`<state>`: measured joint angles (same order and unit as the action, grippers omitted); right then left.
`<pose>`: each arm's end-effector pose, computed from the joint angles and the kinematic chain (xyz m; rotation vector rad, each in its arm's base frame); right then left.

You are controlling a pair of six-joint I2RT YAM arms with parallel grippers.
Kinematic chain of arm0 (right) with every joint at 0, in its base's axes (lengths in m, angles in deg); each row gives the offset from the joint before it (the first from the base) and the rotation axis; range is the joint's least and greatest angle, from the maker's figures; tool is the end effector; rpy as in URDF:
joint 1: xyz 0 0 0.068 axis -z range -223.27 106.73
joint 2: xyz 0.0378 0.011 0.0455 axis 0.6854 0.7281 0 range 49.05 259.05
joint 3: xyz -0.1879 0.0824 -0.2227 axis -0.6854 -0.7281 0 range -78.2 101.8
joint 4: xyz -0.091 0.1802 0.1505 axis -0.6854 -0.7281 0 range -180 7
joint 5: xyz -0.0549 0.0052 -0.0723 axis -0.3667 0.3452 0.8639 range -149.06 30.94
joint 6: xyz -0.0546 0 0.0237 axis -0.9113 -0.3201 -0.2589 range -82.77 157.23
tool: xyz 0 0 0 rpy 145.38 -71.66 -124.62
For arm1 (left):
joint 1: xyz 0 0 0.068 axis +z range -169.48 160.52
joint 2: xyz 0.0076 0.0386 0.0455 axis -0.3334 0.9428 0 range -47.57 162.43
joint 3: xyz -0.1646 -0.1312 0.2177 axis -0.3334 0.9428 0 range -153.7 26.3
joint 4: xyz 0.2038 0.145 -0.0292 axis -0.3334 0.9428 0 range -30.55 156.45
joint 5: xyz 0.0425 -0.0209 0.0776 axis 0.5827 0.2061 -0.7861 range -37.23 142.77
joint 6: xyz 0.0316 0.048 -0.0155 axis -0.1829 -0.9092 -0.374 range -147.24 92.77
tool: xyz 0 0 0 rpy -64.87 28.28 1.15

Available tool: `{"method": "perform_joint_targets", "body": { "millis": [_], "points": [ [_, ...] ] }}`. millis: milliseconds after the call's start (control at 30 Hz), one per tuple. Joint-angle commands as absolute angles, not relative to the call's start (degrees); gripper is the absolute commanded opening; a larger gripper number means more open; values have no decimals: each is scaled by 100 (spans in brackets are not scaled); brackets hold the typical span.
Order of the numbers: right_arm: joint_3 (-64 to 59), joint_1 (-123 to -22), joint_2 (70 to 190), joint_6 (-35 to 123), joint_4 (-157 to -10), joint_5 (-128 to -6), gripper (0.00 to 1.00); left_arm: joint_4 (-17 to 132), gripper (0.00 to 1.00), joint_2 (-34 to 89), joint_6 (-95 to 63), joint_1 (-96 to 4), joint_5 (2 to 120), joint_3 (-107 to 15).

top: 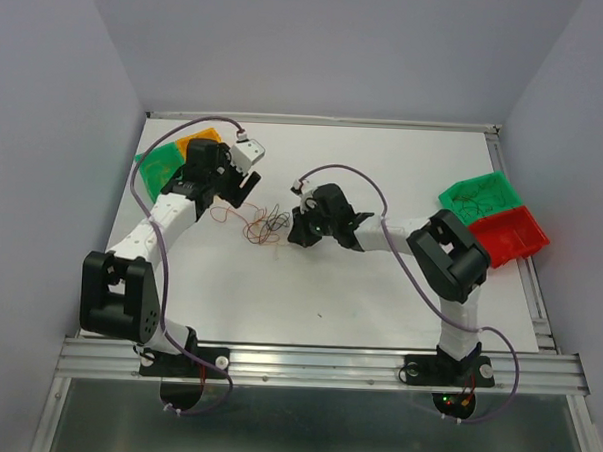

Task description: Untangle the cables

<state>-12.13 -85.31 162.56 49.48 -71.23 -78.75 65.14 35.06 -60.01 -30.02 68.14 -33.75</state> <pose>0.3125 0.3017 0.1845 -0.7863 2.1624 0.8904 0.3166 -0.0708 0.3164 0.9053 1.8341 -0.0350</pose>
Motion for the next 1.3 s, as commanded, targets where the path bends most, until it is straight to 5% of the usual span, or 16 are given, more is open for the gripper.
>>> {"method": "perform_joint_targets", "body": {
  "millis": [0,233,600,1267],
  "points": [
    [-1359,-8572,15708,4804,-7104,-7831,1,6384,79,3443,-6011,-3134,7271,-3241],
    [-2221,-8572,14476,4786,-7122,-7664,0,6174,80,3899,-5994,-3477,7799,-3153],
    [-2476,-8572,14423,4742,-7113,-7664,1,6252,80,5262,-5756,-3978,8063,-4163],
    [-2889,-8572,14239,4698,-6929,-7453,0,7183,75,5614,-6089,-4180,8792,-4533]
  ]
}}
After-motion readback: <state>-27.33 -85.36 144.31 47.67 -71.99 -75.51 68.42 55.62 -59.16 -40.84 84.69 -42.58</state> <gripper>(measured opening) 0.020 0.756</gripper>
